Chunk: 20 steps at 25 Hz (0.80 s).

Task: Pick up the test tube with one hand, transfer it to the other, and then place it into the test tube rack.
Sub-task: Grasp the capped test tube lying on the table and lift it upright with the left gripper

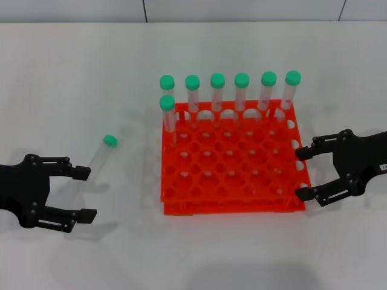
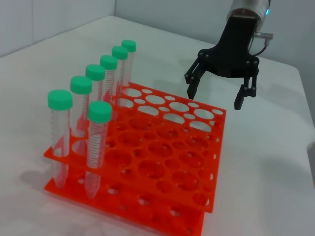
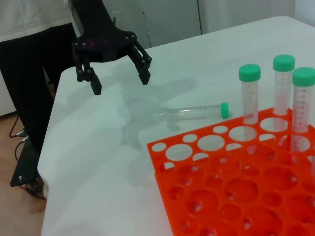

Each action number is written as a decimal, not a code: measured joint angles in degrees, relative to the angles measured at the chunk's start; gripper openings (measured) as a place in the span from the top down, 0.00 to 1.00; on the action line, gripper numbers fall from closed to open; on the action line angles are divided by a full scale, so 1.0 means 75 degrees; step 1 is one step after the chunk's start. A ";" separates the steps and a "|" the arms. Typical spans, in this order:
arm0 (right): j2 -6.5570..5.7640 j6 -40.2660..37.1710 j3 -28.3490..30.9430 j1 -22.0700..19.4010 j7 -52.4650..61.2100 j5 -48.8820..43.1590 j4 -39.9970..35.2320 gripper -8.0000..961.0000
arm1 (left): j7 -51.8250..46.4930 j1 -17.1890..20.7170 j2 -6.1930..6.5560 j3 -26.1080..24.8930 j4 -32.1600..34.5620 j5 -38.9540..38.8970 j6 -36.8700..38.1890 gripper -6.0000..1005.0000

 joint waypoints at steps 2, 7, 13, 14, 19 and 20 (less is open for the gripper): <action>0.0000 0.0001 0.0000 0.0000 -0.0001 0.0000 0.0000 0.11 | 0.0000 -0.0002 0.0000 0.0000 0.0000 0.0000 -0.0020 0.15; -0.0002 0.0001 0.0000 -0.0007 -0.0012 -0.0001 0.0000 0.11 | 0.0005 -0.0004 -0.0001 0.0000 0.0012 -0.0001 -0.0040 0.15; 0.0001 0.0001 0.0000 -0.0011 -0.0079 0.0000 0.0001 0.11 | 0.0013 -0.0014 -0.0001 0.0007 0.0043 -0.0004 -0.0064 0.15; 0.0004 0.0001 0.0000 -0.0009 -0.0090 -0.0001 0.0001 0.11 | 0.0014 -0.0014 -0.0001 0.0008 0.0046 -0.0004 -0.0067 0.15; 0.0009 -0.0006 0.0000 0.0019 -0.0106 0.0000 0.0001 0.11 | 0.0014 -0.0014 0.0006 0.0007 0.0057 -0.0005 -0.0068 0.15; 0.0009 -0.0010 0.0000 0.0020 -0.0112 0.0001 0.0002 0.11 | 0.0014 -0.0014 0.0009 0.0010 0.0058 -0.0005 -0.0068 0.16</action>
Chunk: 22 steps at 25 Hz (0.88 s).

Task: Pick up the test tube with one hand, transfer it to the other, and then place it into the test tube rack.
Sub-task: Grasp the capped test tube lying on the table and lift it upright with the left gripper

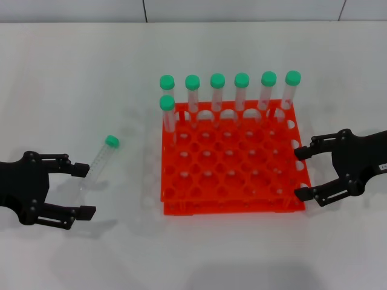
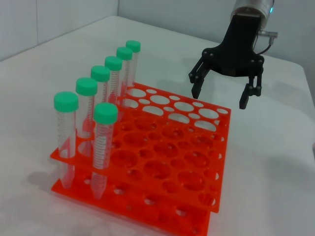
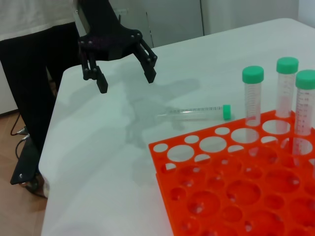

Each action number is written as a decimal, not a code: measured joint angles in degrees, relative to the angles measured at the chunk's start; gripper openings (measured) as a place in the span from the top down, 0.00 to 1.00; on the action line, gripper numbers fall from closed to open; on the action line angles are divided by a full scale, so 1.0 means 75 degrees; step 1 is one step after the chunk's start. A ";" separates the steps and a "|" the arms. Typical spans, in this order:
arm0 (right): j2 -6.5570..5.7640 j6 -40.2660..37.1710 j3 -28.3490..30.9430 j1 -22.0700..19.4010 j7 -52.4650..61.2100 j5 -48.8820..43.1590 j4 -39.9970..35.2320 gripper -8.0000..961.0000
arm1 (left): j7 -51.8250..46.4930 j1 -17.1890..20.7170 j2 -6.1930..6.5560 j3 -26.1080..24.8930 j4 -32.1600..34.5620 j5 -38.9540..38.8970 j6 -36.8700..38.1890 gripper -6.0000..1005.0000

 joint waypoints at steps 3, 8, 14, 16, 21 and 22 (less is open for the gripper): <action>0.0000 -0.0031 0.0007 -0.0001 -0.0043 0.0031 -0.0001 0.11 | 0.0000 0.0000 0.0002 0.0009 0.0001 0.0000 0.0000 0.16; 0.0001 -0.0063 0.0027 -0.0020 -0.0092 0.0053 -0.0004 0.11 | -0.0157 0.0000 -0.0006 0.0022 0.0005 0.0000 0.0012 0.16; 0.0009 -0.0072 0.0002 -0.0008 -0.0092 0.0058 -0.0019 0.11 | -0.1046 0.0027 -0.0105 0.0022 0.0434 0.0002 0.0018 0.16; 0.0011 -0.0073 0.0001 0.0003 -0.0092 0.0059 -0.0023 0.11 | -0.1500 0.0059 -0.0202 0.0019 0.0783 0.0005 -0.0005 0.16; 0.0033 -0.0092 0.0003 -0.0021 -0.0099 0.0059 -0.0173 0.11 | -0.2995 -0.0024 -0.0380 0.0029 0.1457 0.0374 -0.0051 0.16; 0.0044 -0.0095 0.0000 -0.0025 -0.0100 0.0059 -0.0197 0.11 | -0.3232 -0.0073 -0.0406 0.0032 0.1521 0.0514 -0.0042 0.16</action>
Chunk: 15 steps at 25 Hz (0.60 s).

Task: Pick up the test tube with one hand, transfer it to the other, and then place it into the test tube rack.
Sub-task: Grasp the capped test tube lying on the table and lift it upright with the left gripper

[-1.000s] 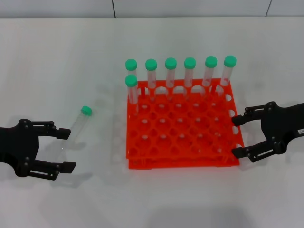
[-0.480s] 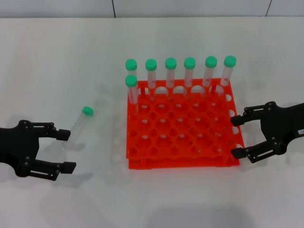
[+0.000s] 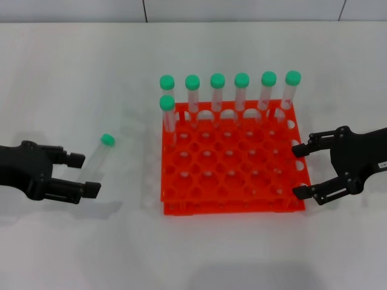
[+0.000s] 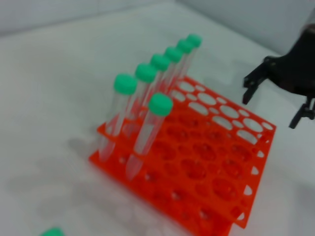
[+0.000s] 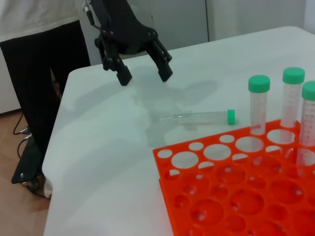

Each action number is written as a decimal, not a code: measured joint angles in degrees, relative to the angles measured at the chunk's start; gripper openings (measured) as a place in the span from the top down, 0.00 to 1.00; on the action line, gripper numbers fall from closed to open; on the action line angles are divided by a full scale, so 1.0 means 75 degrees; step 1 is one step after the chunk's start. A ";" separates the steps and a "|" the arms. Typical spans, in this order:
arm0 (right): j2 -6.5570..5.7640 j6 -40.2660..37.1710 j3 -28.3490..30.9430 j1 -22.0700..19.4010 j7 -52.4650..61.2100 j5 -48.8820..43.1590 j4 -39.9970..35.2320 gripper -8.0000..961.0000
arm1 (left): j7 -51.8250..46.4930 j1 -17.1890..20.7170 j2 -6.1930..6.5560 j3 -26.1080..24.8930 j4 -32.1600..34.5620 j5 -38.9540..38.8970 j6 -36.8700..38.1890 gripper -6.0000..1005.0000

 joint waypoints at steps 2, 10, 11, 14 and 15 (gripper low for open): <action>0.0013 -0.0005 -0.0001 0.0000 -0.0017 0.0003 -0.0010 0.11 | -0.0587 -0.0157 -0.0083 0.0016 0.0102 0.0452 0.0011 0.16; 0.0037 -0.0003 0.0041 0.0003 -0.0167 0.0011 -0.0015 0.11 | -0.2790 -0.0812 -0.0153 0.0128 0.0168 0.1455 -0.0174 0.16; 0.0038 -0.0004 0.0047 0.0004 -0.0174 0.0011 -0.0015 0.11 | -0.2911 -0.0851 -0.0134 0.0144 0.0169 0.1519 -0.0206 0.16; 0.0046 -0.0004 0.0050 0.0005 -0.0178 0.0011 -0.0015 0.11 | -0.3367 -0.0995 -0.0081 0.0263 0.0171 0.1933 -0.0416 0.16; 0.0053 -0.0001 0.0048 0.0006 -0.0185 0.0011 -0.0015 0.11 | -0.3471 -0.1037 -0.0079 0.0324 0.0171 0.2065 -0.0503 0.16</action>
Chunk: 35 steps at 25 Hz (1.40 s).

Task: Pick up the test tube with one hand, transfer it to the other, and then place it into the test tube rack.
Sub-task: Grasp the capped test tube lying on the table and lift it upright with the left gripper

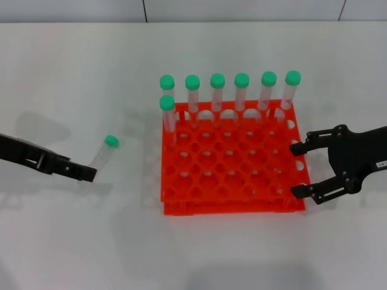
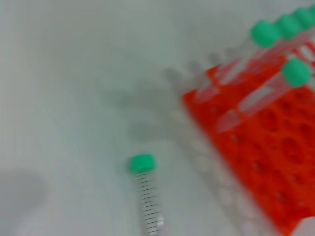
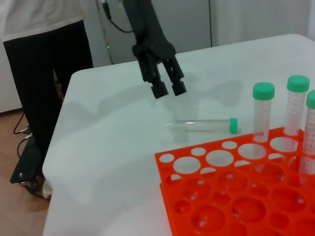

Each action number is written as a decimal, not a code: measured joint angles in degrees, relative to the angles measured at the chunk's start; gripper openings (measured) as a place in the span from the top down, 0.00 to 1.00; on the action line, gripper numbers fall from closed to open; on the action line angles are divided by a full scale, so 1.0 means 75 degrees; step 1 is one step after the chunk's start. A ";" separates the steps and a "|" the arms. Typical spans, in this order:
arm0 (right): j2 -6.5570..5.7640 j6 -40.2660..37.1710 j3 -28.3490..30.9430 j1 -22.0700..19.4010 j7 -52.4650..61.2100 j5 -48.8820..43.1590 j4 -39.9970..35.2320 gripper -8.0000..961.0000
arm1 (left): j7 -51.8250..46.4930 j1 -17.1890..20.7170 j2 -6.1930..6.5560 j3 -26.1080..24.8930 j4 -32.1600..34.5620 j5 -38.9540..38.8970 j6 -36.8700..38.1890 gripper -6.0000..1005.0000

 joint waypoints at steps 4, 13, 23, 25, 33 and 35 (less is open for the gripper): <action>0.0032 0.0051 -0.0012 0.0021 -0.0054 0.0000 0.0000 0.11 | -0.0327 -0.0180 -0.0045 0.0334 -0.0053 0.0574 -0.0284 0.16; 0.0081 0.0066 -0.0012 0.0070 -0.0081 -0.0007 0.0001 0.11 | -0.0884 -0.0324 -0.0135 0.1199 -0.0079 0.1003 -0.0585 0.16; 0.0106 0.0072 -0.0048 0.0068 -0.0088 -0.0011 0.0001 0.11 | -0.1314 -0.0495 -0.0285 0.1863 -0.0374 0.1396 -0.0910 0.16; 0.0110 0.0072 -0.0048 0.0061 -0.0088 -0.0025 0.0001 0.11 | -0.1397 -0.0511 -0.0320 0.1864 -0.0378 0.1562 -0.0956 0.16; 0.0149 0.0143 -0.0048 0.0010 -0.0166 -0.0046 0.0001 0.11 | -0.1511 -0.0529 -0.0385 0.1872 -0.0418 0.1611 -0.1127 0.16; 0.0168 0.0152 -0.0049 0.0010 -0.0186 -0.0052 0.0001 0.11 | -0.1513 -0.0547 -0.0409 0.1878 -0.0461 0.1611 -0.1127 0.16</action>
